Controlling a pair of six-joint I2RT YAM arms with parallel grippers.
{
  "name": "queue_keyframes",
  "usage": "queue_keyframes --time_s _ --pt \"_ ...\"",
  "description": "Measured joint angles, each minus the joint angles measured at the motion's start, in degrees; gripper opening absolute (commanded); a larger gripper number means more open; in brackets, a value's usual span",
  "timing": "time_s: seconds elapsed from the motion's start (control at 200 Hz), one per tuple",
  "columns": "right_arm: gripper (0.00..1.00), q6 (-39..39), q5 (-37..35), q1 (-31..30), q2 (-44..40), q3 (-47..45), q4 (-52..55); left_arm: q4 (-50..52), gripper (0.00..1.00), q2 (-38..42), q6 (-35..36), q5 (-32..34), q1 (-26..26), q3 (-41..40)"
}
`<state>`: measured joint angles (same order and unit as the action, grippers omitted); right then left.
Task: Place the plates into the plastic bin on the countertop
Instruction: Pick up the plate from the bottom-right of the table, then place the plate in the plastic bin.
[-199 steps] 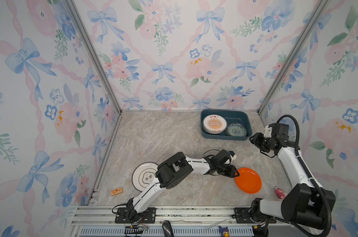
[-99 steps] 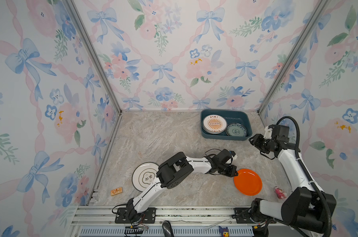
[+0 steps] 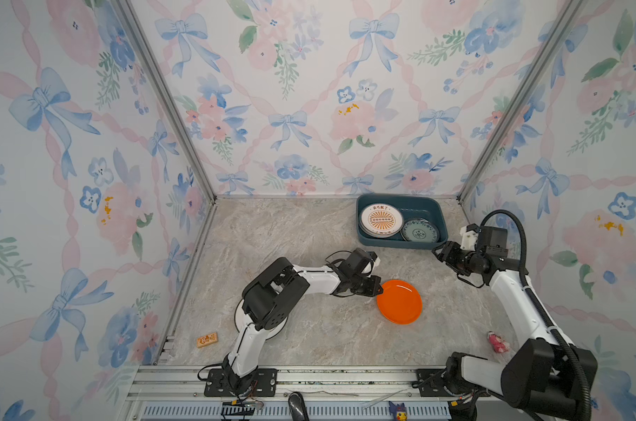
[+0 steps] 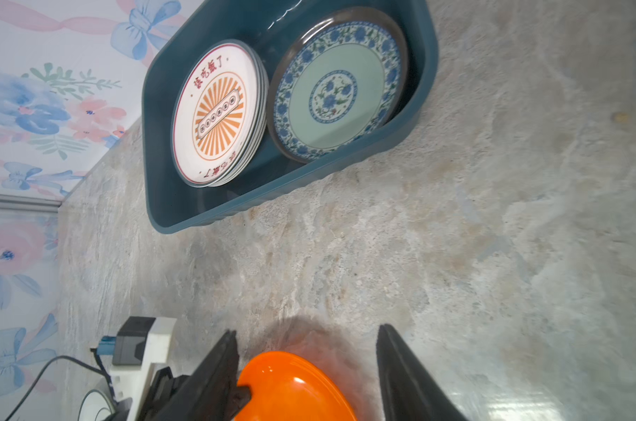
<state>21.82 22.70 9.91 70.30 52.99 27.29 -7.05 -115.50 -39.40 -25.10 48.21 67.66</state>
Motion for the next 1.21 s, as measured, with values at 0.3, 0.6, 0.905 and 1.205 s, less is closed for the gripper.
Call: queue_keyframes --time_s 0.3,0.6,0.905,1.205 --pt "0.63 0.3 10.8 -8.7 1.7 -3.0 -7.8 -0.5 0.00 15.8 2.0 -2.1 -9.8 -11.8" --pt "0.62 5.2 23.2 -13.9 5.9 -7.3 -20.7 -0.5 0.00 22.0 3.5 -5.0 -17.4 -13.6" --pt "0.55 4.9 27.6 -22.5 10.1 -6.3 -24.2 -0.5 0.00 22.6 3.5 -7.0 -20.0 -13.6" --pt "0.18 6.6 26.8 -26.1 14.1 -4.9 -27.0 -0.3 0.00 24.0 3.5 -8.0 -21.2 -13.4"
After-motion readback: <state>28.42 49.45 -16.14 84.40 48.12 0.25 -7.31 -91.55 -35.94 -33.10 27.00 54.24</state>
